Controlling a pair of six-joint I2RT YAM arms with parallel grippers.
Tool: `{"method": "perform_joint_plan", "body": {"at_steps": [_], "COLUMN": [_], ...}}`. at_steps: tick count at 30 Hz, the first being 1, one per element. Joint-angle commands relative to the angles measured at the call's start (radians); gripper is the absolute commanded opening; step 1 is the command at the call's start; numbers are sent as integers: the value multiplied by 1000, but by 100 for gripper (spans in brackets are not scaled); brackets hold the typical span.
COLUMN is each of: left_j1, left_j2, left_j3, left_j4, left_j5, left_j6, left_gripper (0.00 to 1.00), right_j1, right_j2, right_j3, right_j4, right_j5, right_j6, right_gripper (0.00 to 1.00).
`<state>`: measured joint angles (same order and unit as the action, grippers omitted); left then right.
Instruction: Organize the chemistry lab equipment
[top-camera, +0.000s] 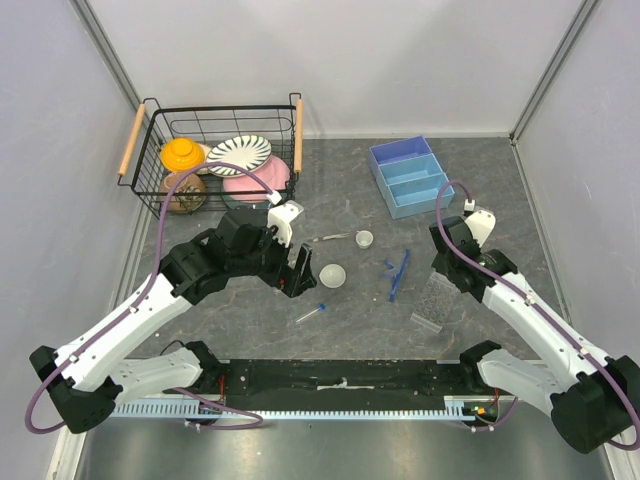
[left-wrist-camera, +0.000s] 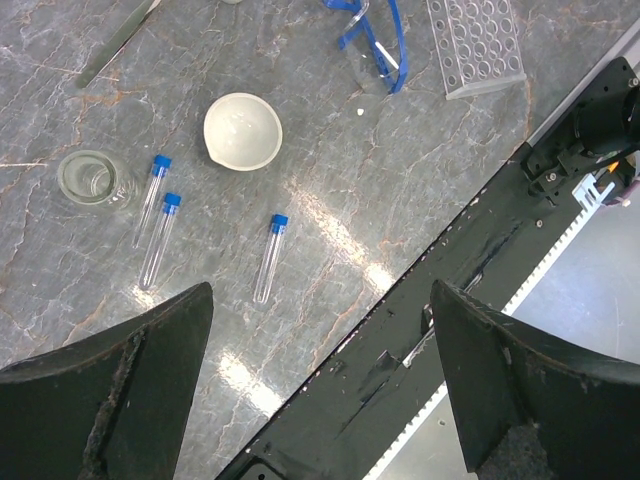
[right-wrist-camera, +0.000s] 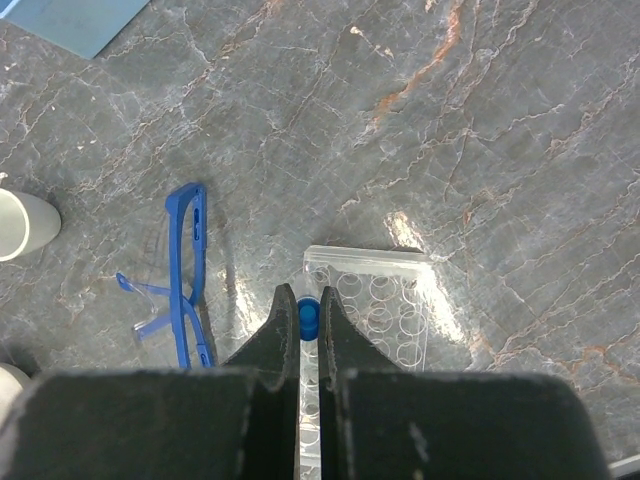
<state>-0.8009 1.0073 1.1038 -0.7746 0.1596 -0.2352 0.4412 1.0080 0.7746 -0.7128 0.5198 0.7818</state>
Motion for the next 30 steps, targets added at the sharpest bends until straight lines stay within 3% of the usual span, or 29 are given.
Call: {"method": "perform_joint_plan", "body": {"at_steps": [1, 19, 30], "left_j1": [-3, -3, -3], "left_j2": [-7, 2, 4], "left_j3": [-5, -9, -22], "left_j4": [40, 51, 58], "left_j5": [14, 12, 11], "left_j6": [-30, -26, -26], "left_gripper": [95, 95, 95], "right_j1": [-1, 1, 111], "right_j2": [-19, 26, 104], "right_j3": [-9, -38, 15], "right_j4": [-2, 30, -5], "right_j5": [19, 31, 170], "right_j6": [20, 24, 34], "right_gripper": [0, 0, 0]}}
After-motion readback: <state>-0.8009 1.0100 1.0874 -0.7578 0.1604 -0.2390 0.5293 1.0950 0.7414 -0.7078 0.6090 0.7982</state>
